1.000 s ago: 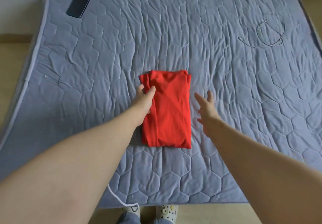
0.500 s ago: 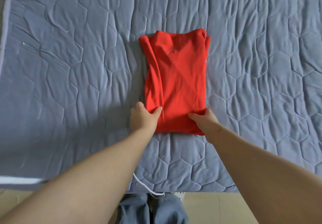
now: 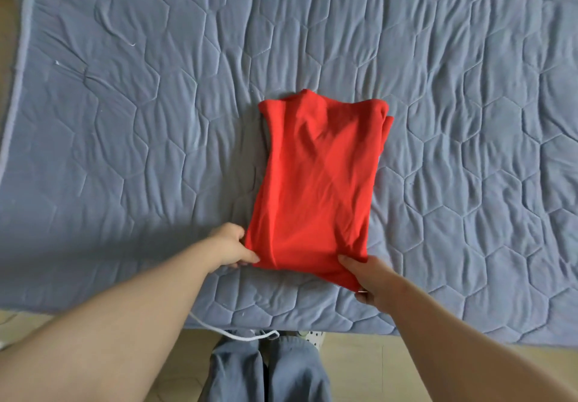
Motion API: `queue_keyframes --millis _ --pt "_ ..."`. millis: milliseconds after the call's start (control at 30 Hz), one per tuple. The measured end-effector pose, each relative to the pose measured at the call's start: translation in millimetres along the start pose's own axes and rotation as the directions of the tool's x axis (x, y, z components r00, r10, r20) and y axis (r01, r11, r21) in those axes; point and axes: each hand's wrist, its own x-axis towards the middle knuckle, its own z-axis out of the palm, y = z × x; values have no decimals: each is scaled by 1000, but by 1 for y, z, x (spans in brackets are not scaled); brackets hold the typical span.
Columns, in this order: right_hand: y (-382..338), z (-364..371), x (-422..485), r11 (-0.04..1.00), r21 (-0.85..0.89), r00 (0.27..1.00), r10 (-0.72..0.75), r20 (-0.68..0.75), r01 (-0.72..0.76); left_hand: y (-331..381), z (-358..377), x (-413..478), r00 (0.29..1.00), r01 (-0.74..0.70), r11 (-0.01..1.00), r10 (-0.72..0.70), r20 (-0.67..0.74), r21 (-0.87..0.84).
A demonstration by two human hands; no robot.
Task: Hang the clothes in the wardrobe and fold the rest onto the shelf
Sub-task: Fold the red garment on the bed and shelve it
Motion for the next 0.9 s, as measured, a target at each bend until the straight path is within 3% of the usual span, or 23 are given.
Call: queue_keyframes --millis 67,133,167,200,267,300,367,467,600,733,900 --pt "-2 -3 -1 1000 -3 999 -23 -25 23 7 -1 1 990 38 980 -10 -140 195" --pt "-11 -7 2 996 -15 994 -90 -67 89 19 -4 5 953 35 981 25 -303 190" --pt "-19 -9 3 990 14 987 -141 -80 142 27 -6 9 943 0 999 11 -332 34" --pt "-28 -11 5 977 75 977 -195 -87 202 37 -8 11 953 -53 970 -21 -303 -235" --pt "-47 -10 9 931 194 950 -294 -109 310 58 -11 12 990 -93 724 -4 -139 -683" --pt "-57 -8 12 907 241 938 -328 -110 345 67 -12 15 997 -67 646 20 -71 -761" --pt "-73 -3 20 880 309 933 -344 -106 359 77 -10 21 999 -38 649 41 -15 -760" --pt "-83 1 26 868 339 932 -330 -151 363 83 -5 26 996 -84 726 41 -78 -682" --pt "-77 -3 17 818 367 894 -374 -247 443 83 -9 16 989 -132 753 60 -133 -645" --pt "-92 -10 -24 734 419 845 -479 -239 534 96 -40 -22 979 -206 736 159 -130 -645" --pt "-118 -25 -100 679 380 767 -623 -154 628 117 -81 -97 933 -358 726 250 -260 -587"
